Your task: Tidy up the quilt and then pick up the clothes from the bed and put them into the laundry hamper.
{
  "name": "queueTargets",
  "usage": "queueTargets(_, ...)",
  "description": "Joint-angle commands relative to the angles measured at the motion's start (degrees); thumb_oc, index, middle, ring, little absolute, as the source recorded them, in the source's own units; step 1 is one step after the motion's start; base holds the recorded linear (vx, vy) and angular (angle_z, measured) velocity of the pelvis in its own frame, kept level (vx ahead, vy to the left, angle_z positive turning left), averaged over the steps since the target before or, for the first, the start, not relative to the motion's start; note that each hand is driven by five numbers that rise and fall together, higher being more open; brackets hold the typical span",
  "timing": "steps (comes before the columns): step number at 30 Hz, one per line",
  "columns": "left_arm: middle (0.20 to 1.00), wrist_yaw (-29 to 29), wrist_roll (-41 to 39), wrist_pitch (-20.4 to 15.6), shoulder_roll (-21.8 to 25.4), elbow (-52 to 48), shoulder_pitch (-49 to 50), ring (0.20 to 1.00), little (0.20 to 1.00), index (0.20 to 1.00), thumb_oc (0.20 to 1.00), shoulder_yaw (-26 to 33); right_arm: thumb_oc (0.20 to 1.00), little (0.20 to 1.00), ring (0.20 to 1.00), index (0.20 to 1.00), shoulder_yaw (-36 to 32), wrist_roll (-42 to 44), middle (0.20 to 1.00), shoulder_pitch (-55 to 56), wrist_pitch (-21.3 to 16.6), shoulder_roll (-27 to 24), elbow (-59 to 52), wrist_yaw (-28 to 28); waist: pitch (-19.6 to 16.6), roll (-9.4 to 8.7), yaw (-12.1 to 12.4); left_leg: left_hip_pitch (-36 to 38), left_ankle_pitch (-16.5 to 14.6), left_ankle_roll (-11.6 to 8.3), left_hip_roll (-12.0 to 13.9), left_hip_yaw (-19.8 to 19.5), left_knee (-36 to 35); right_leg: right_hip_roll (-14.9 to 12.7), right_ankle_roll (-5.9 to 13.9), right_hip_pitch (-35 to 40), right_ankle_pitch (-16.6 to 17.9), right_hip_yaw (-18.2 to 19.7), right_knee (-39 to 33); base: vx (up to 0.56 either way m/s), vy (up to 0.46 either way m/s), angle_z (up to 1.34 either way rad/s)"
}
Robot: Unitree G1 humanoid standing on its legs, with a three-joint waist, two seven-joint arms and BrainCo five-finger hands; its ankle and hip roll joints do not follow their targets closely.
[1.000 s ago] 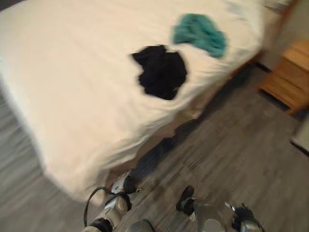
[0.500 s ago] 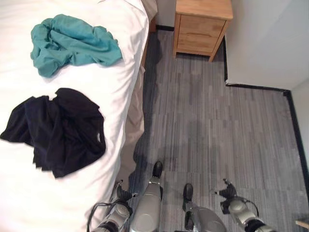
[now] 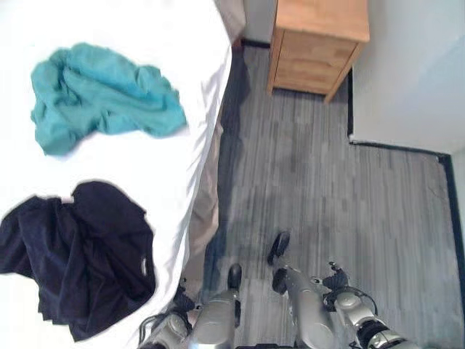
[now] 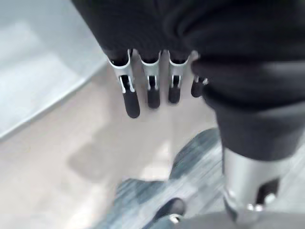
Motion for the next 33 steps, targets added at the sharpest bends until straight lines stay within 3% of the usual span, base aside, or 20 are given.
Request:
queueTargets(1, 1.000, 3.5, -0.5, -0.7, -1.3, -0.8, -13.4, 1.000, 1.000, 1.000, 1.000, 3.2, 1.000, 1.000, 1.000, 1.000, 2.6, -1.8, 1.000, -4.1, 0.2, -4.8, -0.8, 0.0, 8.7, 0.02, 1.6, -9.7, 5.8, -5.82, 2.5, -2.4, 36.8, 0.0, 3.88, 9.0, 4.3, 0.2, -17.4, 0.51, -0.044, 0.26)
queueTargets(3, 1.000, 3.6, -0.2, -0.7, -1.1, -0.9, -13.8, 1.000, 1.000, 1.000, 1.000, 2.9, 1.000, 1.000, 1.000, 1.000, 3.5, -2.6, 1.000, -4.8, 0.2, -5.0, -0.6, 0.0, 8.8, -0.07, 2.8, -11.9, 4.7, -5.02, 3.1, -2.1, 35.1, 0.3, 3.91, 10.4, 3.7, 0.4, -18.0, 0.39, 0.039, -0.78)
queueTargets(6, 1.000, 3.7, 0.7, -1.1, -0.7, -2.0, -14.0, 1.000, 1.000, 1.000, 1.000, 2.7, 1.000, 1.000, 1.000, 1.000, 5.5, -4.2, 1.000, -5.1, -0.1, -5.2, -1.1, 0.4, 7.7, -0.42, 5.5, -15.2, 2.3, -3.45, 2.7, 0.0, 17.4, 0.5, 5.19, 14.3, 1.7, 1.2, -20.8, 0.51, 0.152, -0.84)
queueTargets(7, 1.000, 3.0, 1.1, -1.3, -0.8, -2.1, -13.6, 1.000, 1.000, 1.000, 1.000, 2.9, 1.000, 1.000, 1.000, 1.000, 4.9, -3.9, 1.000, -4.9, -0.5, -5.2, -0.7, 0.6, 5.7, 0.28, 6.6, -13.9, 8.5, -3.47, 4.0, 3.1, -2.6, 1.3, 5.86, 17.5, 0.0, 0.8, -22.0, 0.86, 0.313, -0.36)
queueTargets(9, 1.000, 2.3, 3.1, -0.2, -0.5, -0.8, -13.2, 1.000, 1.000, 1.000, 1.000, 2.8, 1.000, 1.000, 1.000, 1.000, 4.3, -4.1, 1.000, -4.1, 0.0, -5.1, -0.6, 0.1, 4.5, 0.34, 7.3, -12.8, 13.3, -3.74, 5.7, 7.2, -12.1, 2.3, 6.04, 19.8, -2.3, 0.0, -21.2, 0.71, 0.205, -0.10)
queueTargets(12, 1.000, 2.0, 3.5, -0.3, -0.2, 0.8, -12.3, 1.000, 1.000, 1.000, 1.000, 3.1, 1.000, 1.000, 1.000, 1.000, 3.9, -5.1, 1.000, -3.4, 0.0, -4.3, 0.5, 0.4, 2.7, -1.43, 7.6, -10.9, 11.4, -2.05, 5.0, 6.7, -10.8, 2.0, 6.81, 21.6, -4.8, -0.4, -16.5, 0.46, 0.148, -0.11)
queueTargets(13, 1.000, 2.1, 3.2, -0.2, -0.2, 1.8, -11.8, 1.000, 1.000, 1.000, 1.000, 3.2, 1.000, 1.000, 1.000, 1.000, 3.8, -5.5, 1.000, -2.9, 0.2, -3.4, 0.5, 0.7, 2.8, -2.35, 7.6, -9.9, 10.2, -0.63, 3.8, 6.7, -9.4, 0.4, 7.92, 20.6, -4.6, -0.3, -8.9, 0.32, 0.246, -0.36)
queueTargets(14, 1.000, 2.5, 3.2, 0.3, -0.4, 2.8, -11.9, 1.000, 1.000, 1.000, 1.000, 3.4, 1.000, 1.000, 1.000, 1.000, 3.4, -5.5, 1.000, -3.1, 0.4, -3.0, 0.2, 0.7, 3.6, -2.13, 6.9, -8.2, 8.7, 0.99, 3.4, 7.4, -8.8, -2.8, 10.37, 17.7, -1.0, -0.8, 2.0, 0.58, 0.510, -0.33)
queueTargets(15, 1.000, 3.0, 2.5, 1.1, -0.2, 4.0, -12.3, 1.000, 1.000, 1.000, 1.000, 3.7, 1.000, 1.000, 1.000, 1.000, 3.3, -5.0, 1.000, -4.4, 0.8, -2.8, -0.9, 0.7, 5.7, 0.61, 4.8, -3.9, 8.2, 2.57, 4.3, 6.3, -10.3, -5.0, 10.26, 8.1, 4.1, 1.6, 18.6, 0.59, 0.505, -0.16)
queueTargets(16, 1.000, 3.2, 2.7, 1.4, 0.0, 4.8, -12.5, 1.000, 1.000, 1.000, 1.000, 3.7, 1.000, 1.000, 1.000, 1.000, 3.1, -4.8, 1.000, -4.9, 0.7, -2.9, -1.3, 0.4, 6.0, 1.58, 4.0, -1.9, 8.2, 2.79, 4.3, 5.2, -11.8, -5.0, 9.93, 5.1, 3.7, 2.2, 21.2, 0.42, 0.357, 0.18)
queueTargets(19, 1.000, 3.4, 4.0, 1.7, 0.3, 6.0, -12.5, 1.000, 1.000, 1.000, 1.000, 3.2, 1.000, 1.000, 1.000, 1.000, 3.0, -4.2, 1.000, -5.2, 0.5, -2.8, -2.2, 0.2, 5.9, 2.58, 2.5, 1.2, 7.8, 2.47, 4.4, 2.6, -14.1, -4.2, 8.72, 1.7, 2.5, 2.1, 16.1, 0.52, 0.039, 0.82)
queueTargets(21, 1.000, 2.6, 5.3, 1.2, 0.3, 7.0, -12.3, 1.000, 1.000, 1.000, 1.000, 3.2, 1.000, 1.000, 1.000, 1.000, 2.7, -3.3, 1.000, -5.3, 0.5, -3.3, -2.8, 0.5, 4.8, 2.45, 1.6, 4.3, 5.5, 0.52, 3.8, -1.2, -15.6, -5.9, 8.89, 0.7, 3.0, 3.2, -6.5, 0.59, -0.164, 1.24)
queueTargets(22, 1.000, 2.6, 5.3, 1.2, 0.3, 7.0, -12.3, 1.000, 1.000, 1.000, 1.000, 3.3, 1.000, 1.000, 1.000, 1.000, 2.7, -3.3, 1.000, -5.3, 0.5, -3.3, -2.8, 0.5, 4.7, 2.55, 1.4, 4.2, 5.6, 0.50, 3.9, -1.3, -15.6, -5.8, 8.87, 1.0, 3.3, 2.9, -7.1, 0.72, -0.209, 1.73)
queueTargets(23, 1.000, 2.0, 6.4, 1.2, 0.1, 8.9, -12.8, 1.000, 1.000, 1.000, 1.000, 3.7, 1.000, 1.000, 1.000, 1.000, 1.6, -2.8, 1.000, -4.7, 0.9, -3.9, -2.1, 0.8, 4.2, 3.28, 0.2, 7.1, 4.0, -0.69, 4.0, -5.7, -16.7, -6.1, 10.61, -0.7, 6.5, 9.8, -17.4, 0.51, -0.139, 1.79)
queueTargets(27, 1.000, 1.8, 7.1, 1.3, -0.5, 10.9, -11.0, 1.000, 1.000, 1.000, 1.000, 4.5, 1.000, 1.000, 1.000, 1.000, 1.1, -3.1, 1.000, -3.4, 1.2, -4.3, 0.2, 1.8, 2.3, 2.60, 0.2, 8.8, -1.7, -1.77, 3.6, -11.0, -11.2, -7.1, 11.75, 1.6, 8.5, 9.8, -18.5, 0.66, -0.240, 2.01)
queueTargets(29, 1.000, 1.9, 6.7, 1.6, -0.3, 10.9, -10.1, 1.000, 1.000, 1.000, 1.000, 5.3, 1.000, 1.000, 1.000, 1.000, 1.0, -3.2, 1.000, -3.3, 1.5, -4.5, 0.0, 2.1, 2.1, 2.39, 0.3, 8.1, -1.2, -2.36, 3.3, -11.6, -7.9, -6.8, 11.25, 2.5, 8.4, 9.5, -17.4, 0.45, -0.214, 1.69)
queueTargets(30, 1.000, 2.3, 5.5, 1.2, -0.6, 9.5, -9.3, 1.000, 1.000, 1.000, 1.000, 6.4, 1.000, 1.000, 1.000, 1.000, 1.0, -3.3, 1.000, -2.1, 1.1, -6.0, -2.1, 1.8, 3.3, 1.78, 1.4, 1.7, 2.0, -4.27, 4.2, -7.5, 3.6, -7.4, 10.30, 6.3, 7.2, 6.5, -16.9, 0.24, -0.254, 1.09)
queueTargets(31, 1.000, 2.8, 4.9, 1.3, -0.5, 8.4, -9.2, 1.000, 1.000, 1.000, 1.000, 6.6, 1.000, 1.000, 1.000, 1.000, 0.8, -2.6, 1.000, -2.2, 1.0, -6.4, -3.2, 1.3, 3.8, 1.32, 1.5, -2.0, 2.7, -4.20, 5.1, -3.7, 7.9, -8.1, 9.44, 8.2, 6.3, 4.3, -16.8, 0.24, -0.254, 0.84)
queueTargets(32, 1.000, 2.8, 4.9, 1.3, -0.5, 8.4, -9.2, 1.000, 1.000, 1.000, 1.000, 6.6, 1.000, 1.000, 1.000, 1.000, 0.8, -2.6, 1.000, -2.2, 1.0, -6.4, -3.2, 1.3, 3.7, 1.18, 1.3, -2.4, 2.9, -4.14, 4.9, -3.8, 7.9, -8.3, 9.48, 8.0, 6.4, 4.2, -16.8, 0.16, -0.241, 1.21)
queueTargets(33, 1.000, 3.4, 3.8, 1.1, -0.5, 6.8, -9.8, 1.000, 1.000, 1.000, 1.000, 6.9, 1.000, 1.000, 1.000, 1.000, 0.2, -1.7, 1.000, -2.9, 1.1, -7.3, -4.7, 0.7, 4.1, 0.74, 2.0, -8.6, 3.0, -3.64, 7.7, 5.1, 10.4, -8.7, 8.35, 11.7, 4.4, -1.4, -17.5, 0.08, -0.162, 1.26)
